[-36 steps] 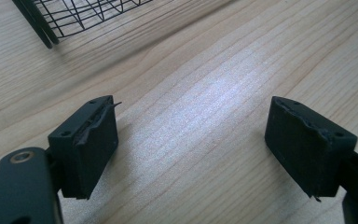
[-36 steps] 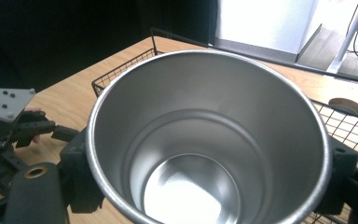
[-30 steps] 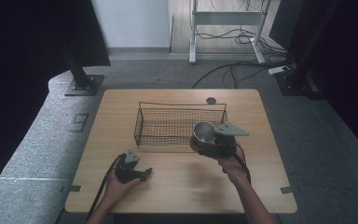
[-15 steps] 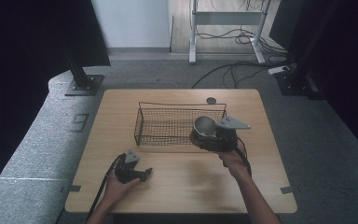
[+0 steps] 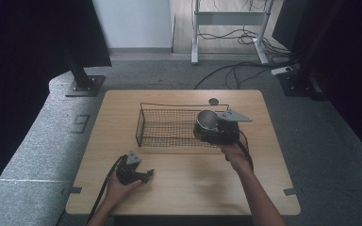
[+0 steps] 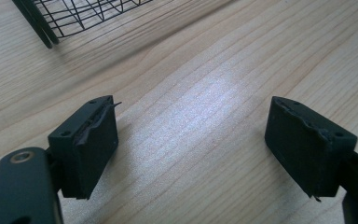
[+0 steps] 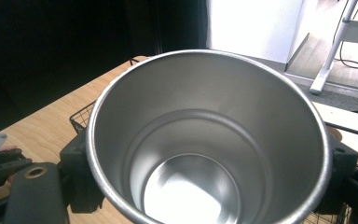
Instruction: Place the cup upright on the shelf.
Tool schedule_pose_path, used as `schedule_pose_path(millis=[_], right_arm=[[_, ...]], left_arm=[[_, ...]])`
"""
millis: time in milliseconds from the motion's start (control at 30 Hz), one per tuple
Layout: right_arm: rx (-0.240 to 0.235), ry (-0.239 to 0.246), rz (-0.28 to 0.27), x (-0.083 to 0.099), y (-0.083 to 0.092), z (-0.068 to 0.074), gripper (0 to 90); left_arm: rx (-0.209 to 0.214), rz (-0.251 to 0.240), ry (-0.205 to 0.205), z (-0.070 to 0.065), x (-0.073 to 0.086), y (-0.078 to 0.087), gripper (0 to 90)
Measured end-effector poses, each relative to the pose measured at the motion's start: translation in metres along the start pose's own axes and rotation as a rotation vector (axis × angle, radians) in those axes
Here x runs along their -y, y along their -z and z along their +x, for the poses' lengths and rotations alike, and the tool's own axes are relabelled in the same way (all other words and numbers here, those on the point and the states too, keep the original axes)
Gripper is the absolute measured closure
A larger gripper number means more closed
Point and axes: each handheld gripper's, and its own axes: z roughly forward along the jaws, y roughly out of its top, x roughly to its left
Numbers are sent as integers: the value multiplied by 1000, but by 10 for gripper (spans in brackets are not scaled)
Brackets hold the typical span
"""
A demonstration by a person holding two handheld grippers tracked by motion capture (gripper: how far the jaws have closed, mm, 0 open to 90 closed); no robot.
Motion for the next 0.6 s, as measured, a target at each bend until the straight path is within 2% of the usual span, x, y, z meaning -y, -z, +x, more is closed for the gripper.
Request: schedule_pose_path(millis=[600], right_arm=[[32, 1, 36, -14, -27, -10, 182]], left_arm=[[-1, 0, 0, 0, 0, 0, 171]])
